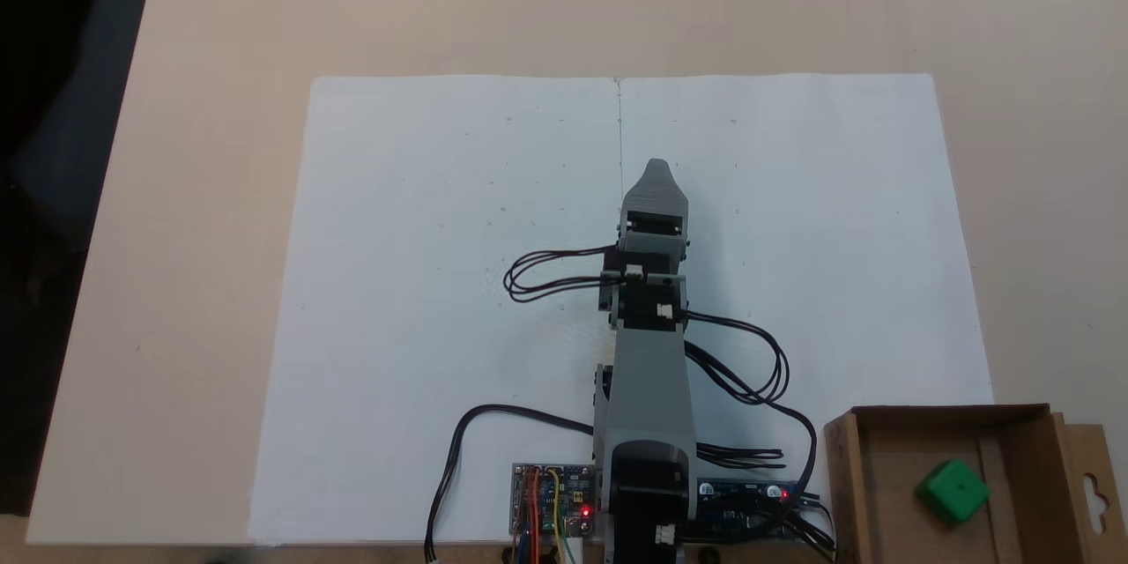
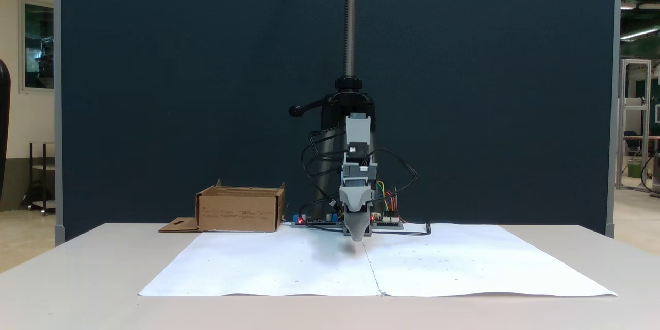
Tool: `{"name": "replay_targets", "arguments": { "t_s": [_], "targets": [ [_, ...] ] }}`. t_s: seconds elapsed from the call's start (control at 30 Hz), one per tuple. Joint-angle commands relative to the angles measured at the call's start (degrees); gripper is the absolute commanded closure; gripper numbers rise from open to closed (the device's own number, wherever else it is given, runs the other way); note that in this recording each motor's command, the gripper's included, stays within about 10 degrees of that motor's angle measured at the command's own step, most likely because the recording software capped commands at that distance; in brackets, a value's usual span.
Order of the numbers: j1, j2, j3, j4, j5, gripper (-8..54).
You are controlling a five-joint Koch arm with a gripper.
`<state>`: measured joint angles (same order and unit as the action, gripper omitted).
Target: Grasp a green dice and put it in the bin.
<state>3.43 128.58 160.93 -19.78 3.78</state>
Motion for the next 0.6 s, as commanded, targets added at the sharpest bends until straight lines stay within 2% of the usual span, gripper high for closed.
{"name": "replay_targets", "arguments": {
  "t_s": [0.0, 0.57],
  "targets": [
    [-0.5, 5.9, 1.3, -9.6, -3.3, 2.2],
    [-3.7, 6.2, 17.0, -40.8, -6.1, 1.8]
  ]
}}
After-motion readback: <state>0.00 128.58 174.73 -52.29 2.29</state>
